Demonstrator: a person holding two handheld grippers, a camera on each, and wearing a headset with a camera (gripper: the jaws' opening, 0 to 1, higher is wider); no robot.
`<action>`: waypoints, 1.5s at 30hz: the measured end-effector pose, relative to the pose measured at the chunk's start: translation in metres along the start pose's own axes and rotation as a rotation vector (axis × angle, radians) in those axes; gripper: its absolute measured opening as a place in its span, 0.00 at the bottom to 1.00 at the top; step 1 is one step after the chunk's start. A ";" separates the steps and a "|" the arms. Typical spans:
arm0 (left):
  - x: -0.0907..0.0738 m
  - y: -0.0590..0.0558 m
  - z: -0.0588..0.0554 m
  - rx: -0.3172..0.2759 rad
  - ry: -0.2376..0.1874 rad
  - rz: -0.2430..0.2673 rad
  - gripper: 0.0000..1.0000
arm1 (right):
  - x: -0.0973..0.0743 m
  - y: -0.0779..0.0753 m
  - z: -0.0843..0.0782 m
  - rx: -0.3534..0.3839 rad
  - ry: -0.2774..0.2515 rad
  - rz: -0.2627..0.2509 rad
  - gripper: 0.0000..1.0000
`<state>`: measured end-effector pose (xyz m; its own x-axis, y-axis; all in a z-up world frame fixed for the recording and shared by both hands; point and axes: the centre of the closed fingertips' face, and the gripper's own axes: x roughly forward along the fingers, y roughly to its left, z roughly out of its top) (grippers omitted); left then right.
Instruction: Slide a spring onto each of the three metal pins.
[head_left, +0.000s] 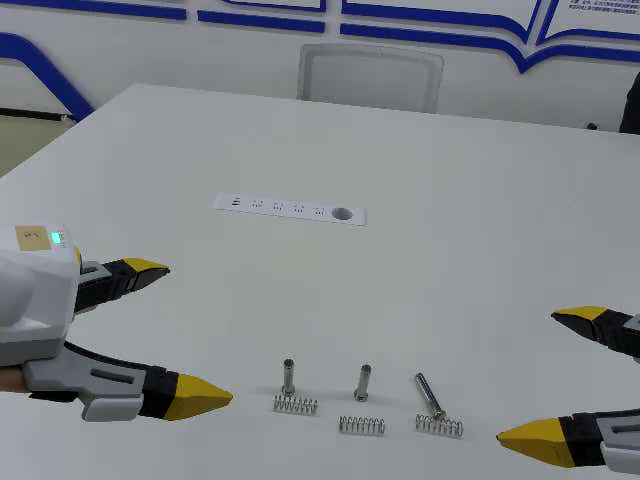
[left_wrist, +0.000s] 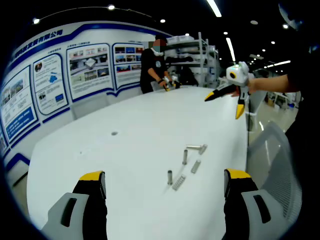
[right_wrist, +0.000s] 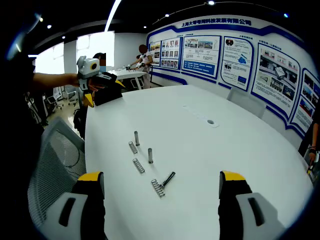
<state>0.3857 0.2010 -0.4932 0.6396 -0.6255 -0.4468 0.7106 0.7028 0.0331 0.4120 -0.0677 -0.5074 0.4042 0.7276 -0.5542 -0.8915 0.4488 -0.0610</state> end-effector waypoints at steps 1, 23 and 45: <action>0.000 0.000 0.001 -0.001 -0.002 -0.001 1.00 | 0.000 0.000 -0.001 0.002 0.002 0.000 0.96; 0.001 0.000 0.003 0.000 -0.003 -0.010 1.00 | 0.000 -0.001 -0.004 0.056 -0.010 0.003 0.95; 0.002 -0.001 0.003 -0.008 -0.016 -0.018 0.99 | 0.017 -0.003 -0.008 0.089 0.001 0.011 0.84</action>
<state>0.3867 0.1981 -0.4913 0.6315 -0.6432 -0.4331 0.7194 0.6943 0.0179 0.4200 -0.0612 -0.5232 0.3944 0.7322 -0.5553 -0.8742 0.4853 0.0190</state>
